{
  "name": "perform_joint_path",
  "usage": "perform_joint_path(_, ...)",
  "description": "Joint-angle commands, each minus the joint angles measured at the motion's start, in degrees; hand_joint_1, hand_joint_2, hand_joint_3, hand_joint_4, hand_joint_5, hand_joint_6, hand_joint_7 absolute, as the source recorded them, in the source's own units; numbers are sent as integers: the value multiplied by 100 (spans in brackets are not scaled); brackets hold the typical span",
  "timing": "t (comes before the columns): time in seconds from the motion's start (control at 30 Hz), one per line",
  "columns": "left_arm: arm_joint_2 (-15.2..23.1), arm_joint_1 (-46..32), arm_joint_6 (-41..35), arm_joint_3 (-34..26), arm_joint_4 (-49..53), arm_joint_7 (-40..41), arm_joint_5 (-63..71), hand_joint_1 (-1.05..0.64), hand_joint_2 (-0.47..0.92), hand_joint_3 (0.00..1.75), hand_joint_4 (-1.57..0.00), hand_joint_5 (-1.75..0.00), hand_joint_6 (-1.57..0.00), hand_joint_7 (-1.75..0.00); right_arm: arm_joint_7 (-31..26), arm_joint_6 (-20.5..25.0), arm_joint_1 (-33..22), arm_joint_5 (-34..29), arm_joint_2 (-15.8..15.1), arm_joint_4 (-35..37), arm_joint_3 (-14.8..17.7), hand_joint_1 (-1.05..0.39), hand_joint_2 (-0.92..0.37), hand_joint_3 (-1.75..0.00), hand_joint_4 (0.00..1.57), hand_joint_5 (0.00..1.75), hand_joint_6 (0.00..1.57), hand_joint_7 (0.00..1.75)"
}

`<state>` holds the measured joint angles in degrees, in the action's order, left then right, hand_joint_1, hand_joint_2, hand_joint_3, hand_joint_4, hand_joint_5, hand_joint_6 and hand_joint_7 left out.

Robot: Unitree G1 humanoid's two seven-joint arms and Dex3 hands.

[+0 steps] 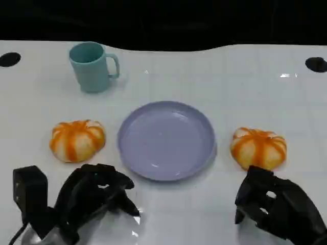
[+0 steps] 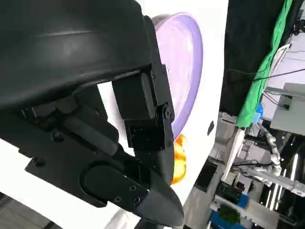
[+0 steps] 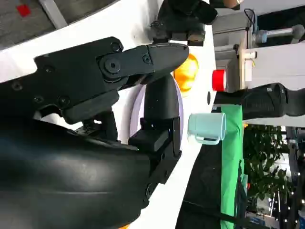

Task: Grasp the bread from the table and place it into the plate.

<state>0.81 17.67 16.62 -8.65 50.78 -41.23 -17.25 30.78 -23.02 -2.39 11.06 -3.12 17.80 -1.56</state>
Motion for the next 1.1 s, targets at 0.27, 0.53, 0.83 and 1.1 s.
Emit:
perform_joint_path(0.27,66,-103,-61,-28,41,-4,21,-105,78,0,-149,-59,-157,-20,35,62,-10,75,-94,-40,28,-54,-92,-16,59,175,58,159)
perform_joint_path(0.53,69,-114,-73,-13,18,20,39,-105,78,0,-149,-59,-157,-20,62,86,-23,92,-95,-58,37,-53,-92,-16,60,175,58,158)
perform_joint_path(0.83,56,-99,-96,-32,50,-16,-5,-105,78,0,-150,-59,-157,-20,-2,-113,11,60,-117,-150,106,-57,-92,-20,55,175,55,152)
perform_joint_path(1.1,73,-59,-9,-16,120,20,30,-105,79,1,-150,-59,-157,-20,-166,-727,248,-190,-290,-128,184,-56,-92,-22,46,149,43,109)
